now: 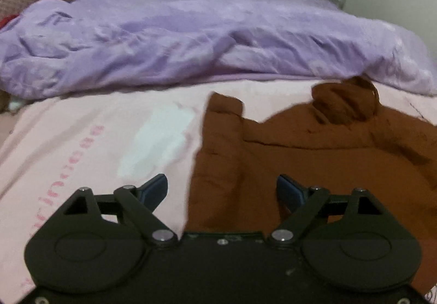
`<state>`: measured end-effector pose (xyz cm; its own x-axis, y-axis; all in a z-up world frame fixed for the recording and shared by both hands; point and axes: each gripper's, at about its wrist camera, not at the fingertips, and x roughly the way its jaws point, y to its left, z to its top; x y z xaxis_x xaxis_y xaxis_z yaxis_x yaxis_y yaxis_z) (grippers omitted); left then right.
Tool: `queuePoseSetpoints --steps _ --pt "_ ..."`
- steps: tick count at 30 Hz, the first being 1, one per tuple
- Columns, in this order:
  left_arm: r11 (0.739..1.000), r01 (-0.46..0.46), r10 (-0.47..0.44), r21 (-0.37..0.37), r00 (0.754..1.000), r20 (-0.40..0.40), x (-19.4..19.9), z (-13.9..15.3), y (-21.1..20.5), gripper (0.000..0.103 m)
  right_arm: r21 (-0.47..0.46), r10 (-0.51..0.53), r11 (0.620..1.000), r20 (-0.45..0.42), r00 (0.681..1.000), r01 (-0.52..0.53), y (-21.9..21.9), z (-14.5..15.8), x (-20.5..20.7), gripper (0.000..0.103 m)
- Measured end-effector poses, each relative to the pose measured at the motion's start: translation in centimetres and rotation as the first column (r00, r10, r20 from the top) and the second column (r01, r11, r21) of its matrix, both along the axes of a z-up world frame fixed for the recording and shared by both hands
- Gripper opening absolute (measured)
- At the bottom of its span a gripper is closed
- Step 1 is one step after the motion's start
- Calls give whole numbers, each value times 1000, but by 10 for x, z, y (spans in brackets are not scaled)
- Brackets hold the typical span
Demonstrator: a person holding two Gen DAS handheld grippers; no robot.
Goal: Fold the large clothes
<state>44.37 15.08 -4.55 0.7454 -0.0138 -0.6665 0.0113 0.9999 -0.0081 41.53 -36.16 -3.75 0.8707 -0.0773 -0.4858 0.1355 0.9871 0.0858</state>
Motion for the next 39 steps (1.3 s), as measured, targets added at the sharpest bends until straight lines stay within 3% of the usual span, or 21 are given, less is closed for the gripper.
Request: queuePoseSetpoints --steps 1,2,3,4,6,8,11,14,15,16,18,19,20,21,22,24,25,27,32,35,39 --pt "1000 15 -15 -4 1000 0 5 -5 -1 85 -26 -1 1000 -20 1000 1 3 -3 8 92" --pt "1000 17 -17 -3 1000 1 10 -9 -2 73 -44 -2 999 -41 999 0 4 -7 16 66" --pt "1000 14 -14 -10 1000 4 13 -13 -3 26 -57 0 998 -67 998 -4 5 -11 24 17" --pt "1000 -5 5 -23 1000 -4 15 -15 -2 13 -52 -12 999 -106 994 7 5 -15 34 5" --pt "998 -47 49 -48 998 36 12 -8 -1 10 15 -52 998 -100 994 54 -1 -16 34 6" --pt "998 -59 62 -33 989 133 -2 7 -4 10 26 -86 996 7 996 86 -1 -4 19 6" --pt "995 -86 94 -55 984 151 -5 15 -2 10 52 -107 993 65 992 104 -1 6 12 6" --pt "991 -123 126 -46 987 95 11 -13 -1 16 41 -112 993 40 993 111 0 -11 28 6" --pt "991 -128 131 -43 990 55 18 -30 0 20 28 -115 993 -17 993 116 -1 -25 39 7" --pt "990 -132 134 -42 990 50 21 -44 1 24 39 -118 992 -104 988 122 -2 -43 54 8" --pt "989 -148 149 -17 985 84 16 -43 -3 29 8 -126 992 -116 985 128 4 -54 58 11" --pt "988 -152 151 7 984 89 15 -37 -5 38 -42 -125 992 -109 986 121 11 -48 57 14" --pt "985 -166 162 41 982 93 14 -31 -8 44 -86 -129 989 -99 987 121 16 -44 55 26" --pt "982 -175 169 69 982 89 12 -26 -9 58 -121 -136 985 -94 986 124 20 -41 54 42" --pt "978 -188 180 96 980 85 9 -21 -8 68 -151 -149 979 -91 985 134 22 -36 49 50" --pt "974 -206 199 94 977 79 -4 -10 2 78 -162 -157 976 -45 987 148 22 -25 30 78" --pt "968 -236 233 86 971 47 -10 -4 10 84 -146 -148 979 -23 989 144 16 -20 22 81" --pt "967 -250 249 41 968 25 -27 5 22 82 -109 -126 986 -20 992 123 7 -13 2 80" --pt "984 -176 176 2 984 15 -78 14 24 89 -72 -120 990 22 993 121 -5 -2 -62 85" --pt "994 -99 98 -53 995 -22 -93 3 16 99 -27 -103 994 29 994 104 -7 -5 -88 97" --pt "998 -27 21 -61 995 -94 -90 -24 3 103 32 -62 997 -34 997 64 -9 -22 -92 97"
